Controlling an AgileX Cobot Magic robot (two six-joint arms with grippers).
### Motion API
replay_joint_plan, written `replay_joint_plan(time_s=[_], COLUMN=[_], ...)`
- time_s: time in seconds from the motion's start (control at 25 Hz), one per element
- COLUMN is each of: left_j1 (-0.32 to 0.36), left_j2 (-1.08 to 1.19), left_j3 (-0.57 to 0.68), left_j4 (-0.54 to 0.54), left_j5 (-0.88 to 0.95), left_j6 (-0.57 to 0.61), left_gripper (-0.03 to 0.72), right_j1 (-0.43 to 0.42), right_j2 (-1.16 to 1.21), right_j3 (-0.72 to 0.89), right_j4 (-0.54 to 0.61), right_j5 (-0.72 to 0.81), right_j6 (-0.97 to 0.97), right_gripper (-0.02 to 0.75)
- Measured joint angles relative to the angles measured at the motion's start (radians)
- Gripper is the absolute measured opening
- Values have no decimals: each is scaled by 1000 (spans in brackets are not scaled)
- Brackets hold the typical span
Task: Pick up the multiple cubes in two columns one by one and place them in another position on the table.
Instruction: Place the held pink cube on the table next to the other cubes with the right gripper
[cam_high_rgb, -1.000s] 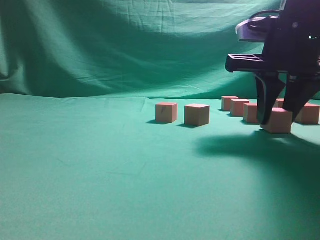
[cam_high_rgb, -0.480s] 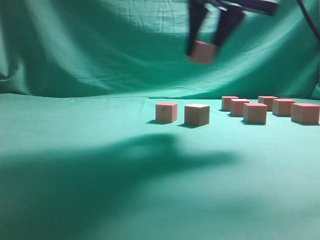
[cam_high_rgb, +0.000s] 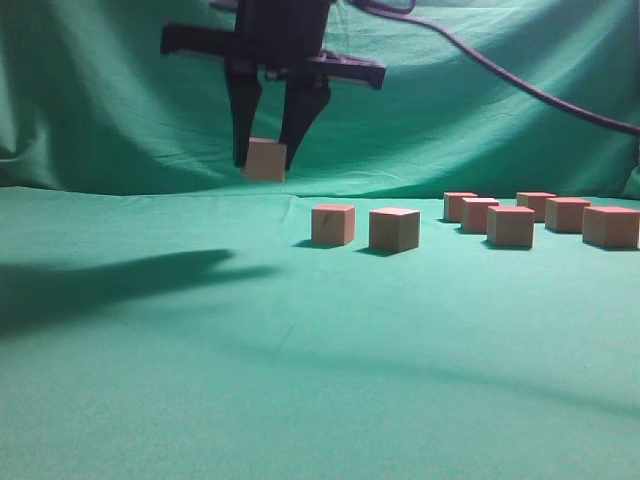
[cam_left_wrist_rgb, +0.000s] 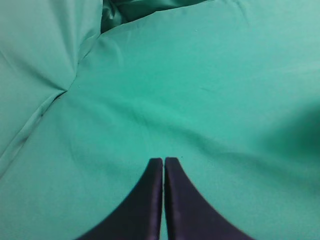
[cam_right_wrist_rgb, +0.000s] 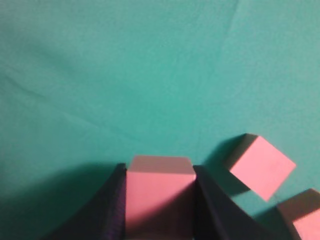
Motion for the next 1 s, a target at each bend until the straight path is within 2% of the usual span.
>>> replay_joint_plan(time_s=[0.24, 0.56, 1.0], left_j1=[0, 0, 0], left_j2=[0, 0, 0], left_j3=[0, 0, 0], left_j4=[0, 0, 0], left_j5=[0, 0, 0], left_j6=[0, 0, 0], left_gripper=[0, 0, 0], right_j1=[0, 0, 0], right_j2=[120, 169, 176], right_j3=[-126, -140, -140], right_j4=[-26, -81, -86], right_j5=[53, 69, 43], right_j6=[19, 65, 87], right_gripper=[257, 257, 257])
